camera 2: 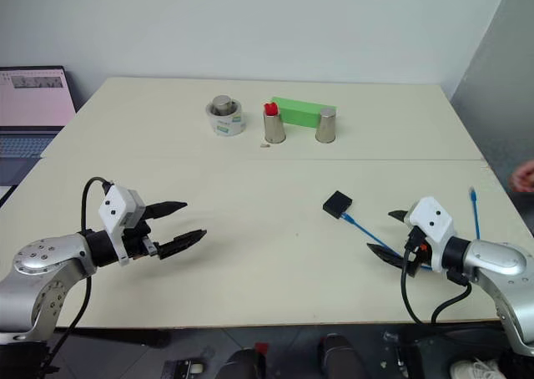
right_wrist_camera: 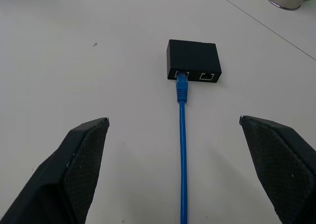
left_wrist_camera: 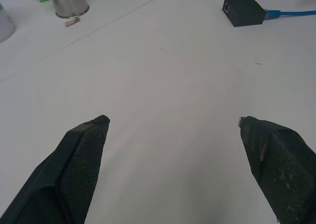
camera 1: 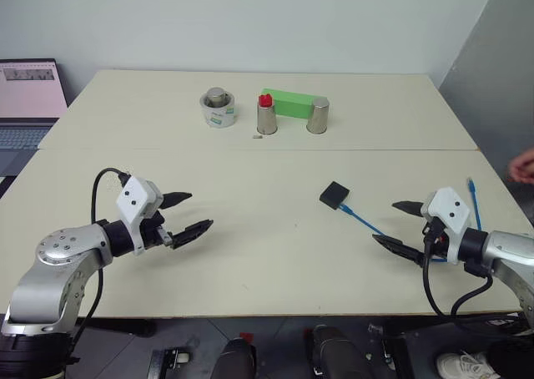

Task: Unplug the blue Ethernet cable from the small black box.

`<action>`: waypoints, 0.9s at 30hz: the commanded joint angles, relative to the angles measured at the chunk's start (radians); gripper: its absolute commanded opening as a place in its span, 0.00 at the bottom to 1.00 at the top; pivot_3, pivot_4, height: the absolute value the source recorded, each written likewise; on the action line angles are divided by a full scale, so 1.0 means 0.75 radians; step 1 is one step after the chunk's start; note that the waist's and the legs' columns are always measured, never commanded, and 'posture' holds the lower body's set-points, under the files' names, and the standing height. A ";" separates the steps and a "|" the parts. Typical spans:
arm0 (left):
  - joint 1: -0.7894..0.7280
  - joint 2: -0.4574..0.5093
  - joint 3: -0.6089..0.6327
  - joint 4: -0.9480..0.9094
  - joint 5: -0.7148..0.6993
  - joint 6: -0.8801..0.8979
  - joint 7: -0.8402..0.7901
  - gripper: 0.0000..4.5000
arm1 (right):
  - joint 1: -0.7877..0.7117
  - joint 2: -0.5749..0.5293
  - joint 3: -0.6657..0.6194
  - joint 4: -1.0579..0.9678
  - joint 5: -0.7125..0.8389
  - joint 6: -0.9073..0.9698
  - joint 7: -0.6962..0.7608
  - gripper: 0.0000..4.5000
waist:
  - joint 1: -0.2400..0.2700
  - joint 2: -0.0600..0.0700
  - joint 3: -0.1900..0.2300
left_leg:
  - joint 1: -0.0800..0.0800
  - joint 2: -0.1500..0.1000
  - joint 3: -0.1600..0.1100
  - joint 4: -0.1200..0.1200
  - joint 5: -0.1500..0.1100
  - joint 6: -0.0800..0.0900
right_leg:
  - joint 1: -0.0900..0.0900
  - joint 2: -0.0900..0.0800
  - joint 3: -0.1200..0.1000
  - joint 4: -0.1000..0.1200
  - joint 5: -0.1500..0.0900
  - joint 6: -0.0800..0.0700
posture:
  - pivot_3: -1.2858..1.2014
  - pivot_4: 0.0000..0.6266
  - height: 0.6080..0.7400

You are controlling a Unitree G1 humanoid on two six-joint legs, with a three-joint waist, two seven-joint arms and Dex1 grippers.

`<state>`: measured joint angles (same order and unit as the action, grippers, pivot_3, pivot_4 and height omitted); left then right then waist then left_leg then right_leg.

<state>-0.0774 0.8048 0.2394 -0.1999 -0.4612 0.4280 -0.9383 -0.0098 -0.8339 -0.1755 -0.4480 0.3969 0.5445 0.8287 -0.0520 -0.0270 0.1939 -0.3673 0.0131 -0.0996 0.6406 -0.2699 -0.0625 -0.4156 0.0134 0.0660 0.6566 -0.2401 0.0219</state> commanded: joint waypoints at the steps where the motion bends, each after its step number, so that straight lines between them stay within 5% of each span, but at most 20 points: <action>1: 0.000 0.023 0.003 -0.049 -0.009 -0.020 -0.030 0.99 | 0.002 -0.020 -0.043 -0.031 0.000 -0.027 0.005 1.00 | 0.000 0.000 0.000 | 0.000 0.000 0.000 0.000 0.000 0.000 | 0.000 0.000 0.000 0.000 0.000 0.000 | 0.52 0.24 1.00; 27: -0.021 0.010 -0.074 -0.106 -0.026 0.043 -0.054 0.99 | -0.060 0.057 0.039 0.021 -0.060 -0.041 -0.072 1.00 | 0.001 0.000 0.000 | 0.000 0.000 0.001 0.000 0.000 0.000 | 0.000 0.000 0.001 0.000 0.000 0.001 | 0.52 0.24 1.00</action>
<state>-0.0751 0.8078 0.1961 -0.2303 -0.4596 0.4418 -0.9744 -0.0340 -0.7993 -0.1490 -0.4288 0.3631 0.5323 0.7910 -0.0513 -0.0270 0.1939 -0.3672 0.0131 -0.0990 0.6410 -0.2699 -0.0625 -0.4155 0.0135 0.0667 0.6570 -0.2398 0.0225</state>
